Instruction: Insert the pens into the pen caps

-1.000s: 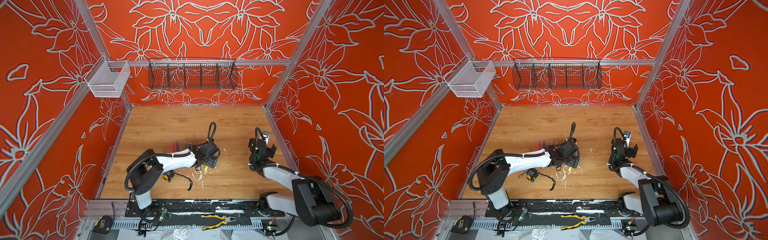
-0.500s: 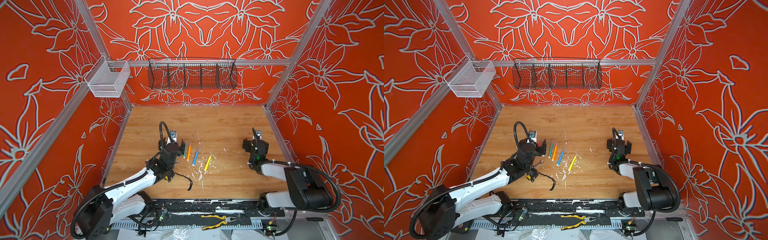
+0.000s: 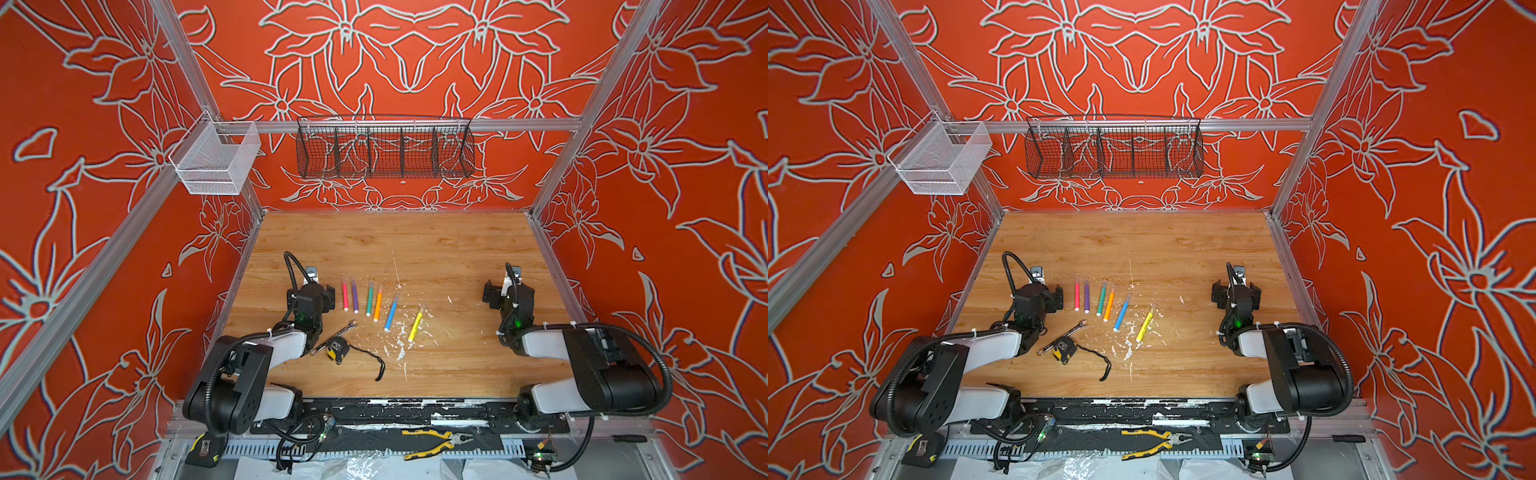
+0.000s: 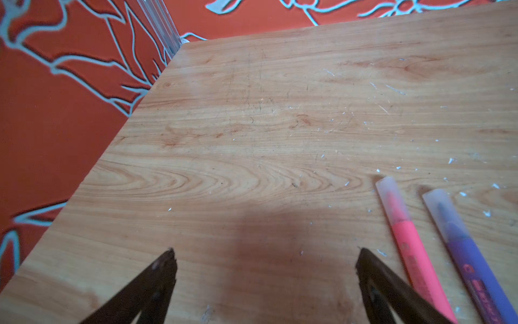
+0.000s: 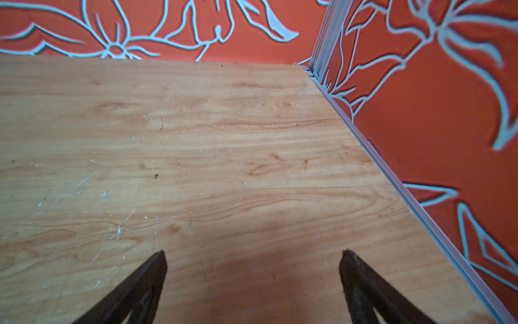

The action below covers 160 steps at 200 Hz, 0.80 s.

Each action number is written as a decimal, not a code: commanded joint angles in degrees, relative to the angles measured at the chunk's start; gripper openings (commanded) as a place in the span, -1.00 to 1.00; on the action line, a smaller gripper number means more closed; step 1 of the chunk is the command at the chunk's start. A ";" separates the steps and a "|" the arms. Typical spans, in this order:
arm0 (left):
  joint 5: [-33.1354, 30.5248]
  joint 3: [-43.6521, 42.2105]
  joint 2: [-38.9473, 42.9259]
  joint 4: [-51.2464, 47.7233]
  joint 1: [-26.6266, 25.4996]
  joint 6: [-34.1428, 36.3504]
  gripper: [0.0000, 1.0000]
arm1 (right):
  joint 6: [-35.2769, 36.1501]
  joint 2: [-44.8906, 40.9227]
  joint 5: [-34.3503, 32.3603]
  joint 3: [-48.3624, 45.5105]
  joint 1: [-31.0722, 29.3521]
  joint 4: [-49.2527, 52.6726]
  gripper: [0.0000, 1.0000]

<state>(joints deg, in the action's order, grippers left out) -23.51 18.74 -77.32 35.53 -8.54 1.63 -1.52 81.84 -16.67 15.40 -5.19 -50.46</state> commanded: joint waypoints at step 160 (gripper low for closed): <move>11.62 -1.34 -2.30 8.33 7.13 -3.03 0.95 | 0.49 0.25 -0.81 1.39 0.11 -0.43 0.95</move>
<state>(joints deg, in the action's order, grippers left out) -12.73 16.84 -79.15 42.96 -1.45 -1.93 -1.52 81.84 -16.71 15.81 -5.19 -50.00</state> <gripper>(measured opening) 0.972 0.976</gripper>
